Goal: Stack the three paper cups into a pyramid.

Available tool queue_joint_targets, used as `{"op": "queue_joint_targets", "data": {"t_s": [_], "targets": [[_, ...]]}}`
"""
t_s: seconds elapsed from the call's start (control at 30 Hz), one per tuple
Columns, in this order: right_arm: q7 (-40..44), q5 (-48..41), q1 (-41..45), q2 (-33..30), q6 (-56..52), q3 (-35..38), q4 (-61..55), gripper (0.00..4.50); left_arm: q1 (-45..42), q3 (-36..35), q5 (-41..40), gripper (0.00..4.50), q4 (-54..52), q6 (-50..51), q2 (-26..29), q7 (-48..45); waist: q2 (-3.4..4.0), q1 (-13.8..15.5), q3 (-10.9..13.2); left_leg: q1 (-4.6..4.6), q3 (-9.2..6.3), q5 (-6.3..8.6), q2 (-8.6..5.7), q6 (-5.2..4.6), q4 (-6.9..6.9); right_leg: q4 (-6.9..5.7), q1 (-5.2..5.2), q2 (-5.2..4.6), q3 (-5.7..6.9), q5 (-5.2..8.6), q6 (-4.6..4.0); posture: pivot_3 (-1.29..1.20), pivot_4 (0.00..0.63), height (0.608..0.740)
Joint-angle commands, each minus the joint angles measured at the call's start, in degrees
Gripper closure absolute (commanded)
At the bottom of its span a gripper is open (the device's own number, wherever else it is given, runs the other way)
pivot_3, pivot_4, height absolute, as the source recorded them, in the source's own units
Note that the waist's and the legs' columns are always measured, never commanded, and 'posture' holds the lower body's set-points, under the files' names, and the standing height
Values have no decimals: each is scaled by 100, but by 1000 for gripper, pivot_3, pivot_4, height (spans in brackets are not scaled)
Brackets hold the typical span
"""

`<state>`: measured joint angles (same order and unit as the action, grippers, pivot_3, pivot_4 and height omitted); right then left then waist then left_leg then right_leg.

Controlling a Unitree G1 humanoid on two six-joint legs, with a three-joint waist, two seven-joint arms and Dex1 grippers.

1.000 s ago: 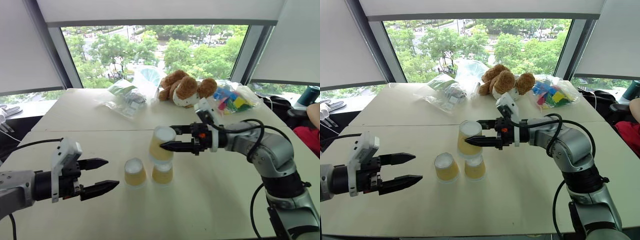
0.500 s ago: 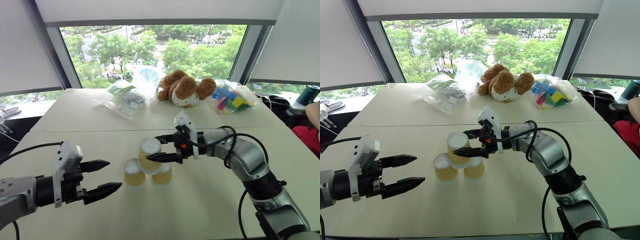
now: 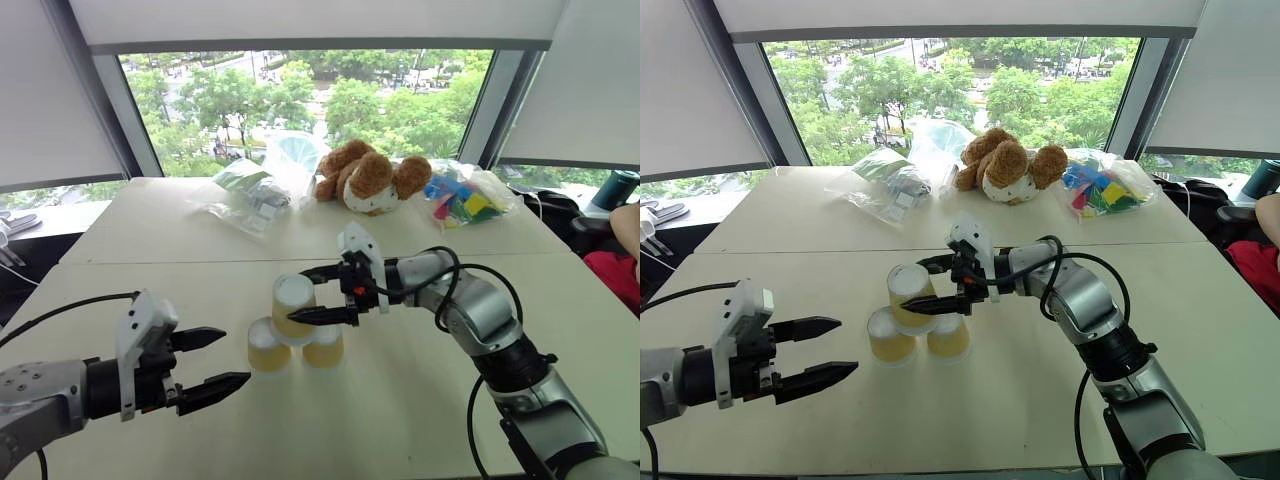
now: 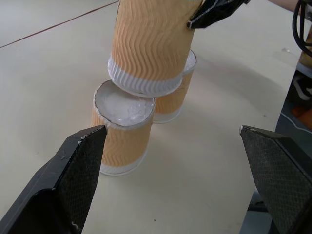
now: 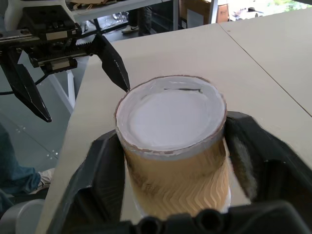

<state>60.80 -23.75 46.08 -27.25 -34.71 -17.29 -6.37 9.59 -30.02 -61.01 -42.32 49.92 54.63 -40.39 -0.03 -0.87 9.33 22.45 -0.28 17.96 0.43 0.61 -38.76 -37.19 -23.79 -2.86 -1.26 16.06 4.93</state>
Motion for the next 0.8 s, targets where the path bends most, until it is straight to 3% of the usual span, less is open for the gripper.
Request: {"op": "queue_joint_targets", "data": {"t_s": [0.03, 0.3, 0.57, 0.7, 0.8], "targets": [[51, -24, 102, 44, 10, 76, -118, 54, -78, 22, 58, 0, -61, -138, -27, 61, 0, 1, 0, 0, 0, 0, 0, 0, 0, 0, 0, 0, 0, 0, 0, 0, 150, 740], [112, -404, 252, 4, -250, 482, -313, 54, -195, 161, 129, 0, 27, -167, -49, 107, 0, 2, 0, 0, 0, 0, 0, 1, 1, 0, 0, -1, 0, 0, 0, 0, 150, 740], [-102, -992, 766, -200, -652, 1385, -368, 54, -354, 293, 235, 0, 203, -335, -257, 96, 0, 5, 0, 0, 0, 1, 0, 2, 5, 1, -3, -4, 0, 0, 0, 0, 150, 740], [-412, -1426, 654, -995, -1355, 2401, -446, 54, -199, 170, 218, 0, 233, -323, -377, 92, 0, 47, 0, 3, -1, 1, -4, 3, 6, 4, -2, -13, 1, 0, 0, 0, 150, 740], [-301, -1693, -347, -1748, -1648, 3104, -858, 54, 196, 129, 500, 0, 310, -395, -352, -115, -9, 37, -5, 5, -1, 1, -26, 2, 24, 16, -2, -40, 3, 0, -1, 0, 150, 740]]}}
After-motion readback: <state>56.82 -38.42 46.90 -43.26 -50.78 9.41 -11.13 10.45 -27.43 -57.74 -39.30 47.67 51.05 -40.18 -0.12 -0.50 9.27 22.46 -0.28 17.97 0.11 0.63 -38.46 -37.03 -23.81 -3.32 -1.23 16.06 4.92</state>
